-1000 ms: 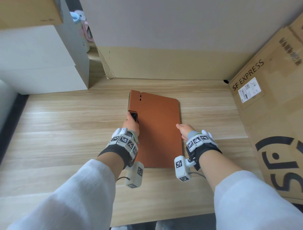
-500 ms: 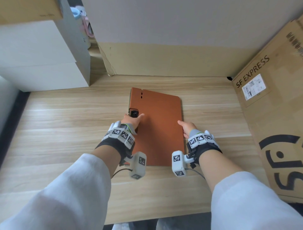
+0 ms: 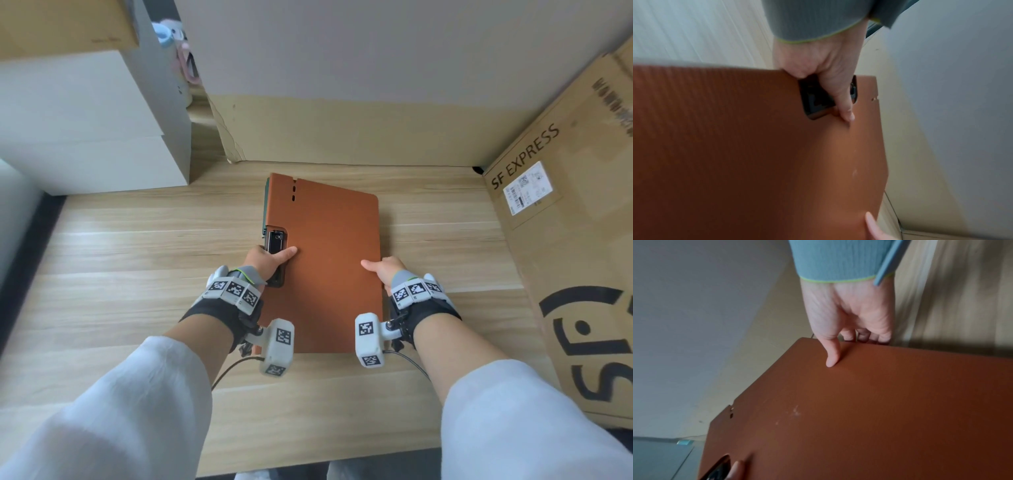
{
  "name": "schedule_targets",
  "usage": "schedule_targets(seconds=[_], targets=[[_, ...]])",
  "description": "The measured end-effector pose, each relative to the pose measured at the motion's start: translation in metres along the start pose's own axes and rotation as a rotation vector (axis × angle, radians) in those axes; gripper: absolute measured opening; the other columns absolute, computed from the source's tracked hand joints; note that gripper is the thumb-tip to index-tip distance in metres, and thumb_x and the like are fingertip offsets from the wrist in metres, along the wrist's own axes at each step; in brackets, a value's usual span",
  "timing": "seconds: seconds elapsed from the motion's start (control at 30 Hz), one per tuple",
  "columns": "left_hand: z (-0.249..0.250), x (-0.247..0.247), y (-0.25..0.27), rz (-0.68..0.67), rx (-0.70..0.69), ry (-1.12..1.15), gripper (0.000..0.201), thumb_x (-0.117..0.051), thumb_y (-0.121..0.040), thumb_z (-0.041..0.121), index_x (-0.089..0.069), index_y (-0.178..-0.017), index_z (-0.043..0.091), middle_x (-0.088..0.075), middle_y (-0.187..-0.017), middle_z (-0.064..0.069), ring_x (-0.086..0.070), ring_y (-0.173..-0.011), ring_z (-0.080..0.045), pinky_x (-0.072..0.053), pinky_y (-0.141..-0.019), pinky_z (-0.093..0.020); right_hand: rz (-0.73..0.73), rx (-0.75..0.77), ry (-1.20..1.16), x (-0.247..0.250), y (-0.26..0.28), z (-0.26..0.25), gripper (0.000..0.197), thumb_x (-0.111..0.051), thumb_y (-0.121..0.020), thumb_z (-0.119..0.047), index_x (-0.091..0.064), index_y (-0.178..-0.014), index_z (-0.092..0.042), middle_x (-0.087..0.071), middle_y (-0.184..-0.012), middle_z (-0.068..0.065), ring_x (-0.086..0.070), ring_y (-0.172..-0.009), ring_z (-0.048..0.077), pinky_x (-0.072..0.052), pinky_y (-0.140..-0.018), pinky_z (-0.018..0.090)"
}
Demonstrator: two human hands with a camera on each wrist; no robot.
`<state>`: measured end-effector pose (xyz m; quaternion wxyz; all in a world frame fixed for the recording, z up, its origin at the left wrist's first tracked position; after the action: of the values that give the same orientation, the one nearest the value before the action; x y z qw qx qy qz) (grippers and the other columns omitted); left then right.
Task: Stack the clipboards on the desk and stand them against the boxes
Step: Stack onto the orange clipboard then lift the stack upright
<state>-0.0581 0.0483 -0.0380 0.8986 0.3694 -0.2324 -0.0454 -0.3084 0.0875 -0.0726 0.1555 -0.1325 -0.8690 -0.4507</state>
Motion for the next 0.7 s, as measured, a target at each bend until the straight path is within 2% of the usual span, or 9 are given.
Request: schedule_targets(seconds=[0.1, 0.17, 0.27, 0.37, 0.43, 0.5, 0.57, 0.63, 0.7], targets=[[0.007, 0.005, 0.005, 0.044, -0.125, 0.116, 0.049, -0.070, -0.078, 0.041, -0.051, -0.102, 0.003, -0.056, -0.093, -0.009, -0.055, -0.086, -0.023, -0.049, -0.091, -0.042, 0.026, 0.085, -0.054, 0.003, -0.004, -0.013, 0.071, -0.068, -0.074, -0.034, -0.042, -0.133, -0.004, -0.057, -0.132, 0.015, -0.057, -0.117, 0.035, -0.044, -0.102, 0.053], [0.018, 0.012, 0.011, 0.091, -0.223, 0.147, 0.057, -0.071, -0.079, 0.036, -0.049, -0.118, 0.000, -0.054, -0.100, -0.008, -0.054, -0.092, -0.022, -0.047, -0.092, -0.037, 0.047, 0.144, -0.089, 0.008, 0.006, -0.033, 0.057, -0.065, -0.080, -0.027, -0.045, -0.129, -0.004, -0.058, -0.128, 0.013, -0.057, -0.116, 0.032, -0.042, -0.104, 0.051], [0.037, 0.031, 0.019, 0.135, -0.384, 0.152, 0.063, -0.074, -0.077, 0.033, -0.047, -0.124, 0.000, -0.056, -0.109, -0.010, -0.056, -0.100, -0.024, -0.046, -0.092, -0.034, 0.033, 0.242, -0.140, 0.015, 0.025, -0.062, 0.051, -0.066, -0.079, -0.022, -0.046, -0.124, -0.007, -0.059, -0.128, 0.014, -0.057, -0.117, 0.031, -0.041, -0.104, 0.052], [0.050, 0.051, 0.022, 0.189, -0.523, 0.058, 0.064, -0.073, -0.078, 0.031, -0.043, -0.126, 0.000, -0.044, -0.113, -0.011, -0.047, -0.100, -0.021, -0.044, -0.097, -0.036, 0.005, 0.358, -0.189, 0.017, 0.045, -0.075, 0.048, -0.065, -0.080, -0.014, -0.049, -0.124, -0.009, -0.061, -0.126, 0.014, -0.057, -0.117, 0.031, -0.041, -0.106, 0.050], [0.054, 0.062, 0.024, 0.200, -0.583, -0.001, 0.055, -0.072, -0.079, 0.027, -0.041, -0.120, 0.008, -0.035, -0.110, -0.006, -0.040, -0.101, -0.017, -0.042, -0.096, -0.034, 0.003, 0.441, -0.184, 0.015, 0.069, -0.084, 0.046, -0.062, -0.083, -0.007, -0.049, -0.127, -0.006, -0.061, -0.123, 0.009, -0.058, -0.114, 0.024, -0.041, -0.107, 0.042], [0.053, 0.069, 0.026, 0.191, -0.636, -0.016, 0.052, -0.073, -0.079, 0.025, -0.034, -0.113, 0.016, -0.032, -0.110, -0.004, -0.039, -0.103, -0.017, -0.042, -0.102, -0.041, 0.014, 0.505, -0.162, 0.013, 0.084, -0.087, 0.046, -0.058, -0.086, -0.001, -0.045, -0.130, -0.002, -0.058, -0.120, 0.007, -0.054, -0.108, 0.016, -0.040, -0.101, 0.030], [0.049, 0.071, 0.028, 0.185, -0.664, -0.001, 0.063, -0.074, -0.079, 0.019, -0.035, -0.127, 0.010, -0.030, -0.113, -0.003, -0.041, -0.111, -0.023, -0.037, -0.109, -0.042, 0.030, 0.538, -0.142, 0.013, 0.090, -0.088, 0.048, -0.057, -0.087, 0.000, -0.042, -0.133, -0.001, -0.057, -0.126, 0.011, -0.051, -0.107, 0.013, -0.037, -0.095, 0.024], [0.044, 0.074, 0.030, 0.186, -0.678, 0.009, 0.077, -0.074, -0.078, 0.015, -0.029, -0.139, 0.000, -0.030, -0.115, -0.004, -0.040, -0.125, -0.030, -0.031, -0.111, -0.036, 0.040, 0.549, -0.099, 0.011, 0.096, -0.087, 0.050, -0.057, -0.088, -0.004, -0.040, -0.135, -0.003, -0.055, -0.130, 0.011, -0.052, -0.112, 0.015, -0.035, -0.095, 0.023], [0.042, 0.075, 0.032, 0.178, -0.682, 0.016, 0.083, -0.075, -0.077, 0.013, -0.026, -0.142, -0.001, -0.035, -0.121, -0.011, -0.037, -0.131, -0.031, -0.029, -0.109, -0.029, 0.039, 0.541, -0.083, 0.009, 0.098, -0.085, 0.052, -0.057, -0.088, -0.006, -0.038, -0.137, -0.007, -0.054, -0.135, 0.010, -0.051, -0.122, 0.021, -0.034, -0.096, 0.023]])
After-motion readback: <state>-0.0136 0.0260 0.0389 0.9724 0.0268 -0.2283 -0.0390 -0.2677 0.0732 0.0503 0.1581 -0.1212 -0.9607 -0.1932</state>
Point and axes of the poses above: each hand's wrist, its own y-axis away from the middle knuckle, its own x-axis out of the back of the hand, z = x × y, the point moved 2 cm from there along -y, towards the middle knuckle
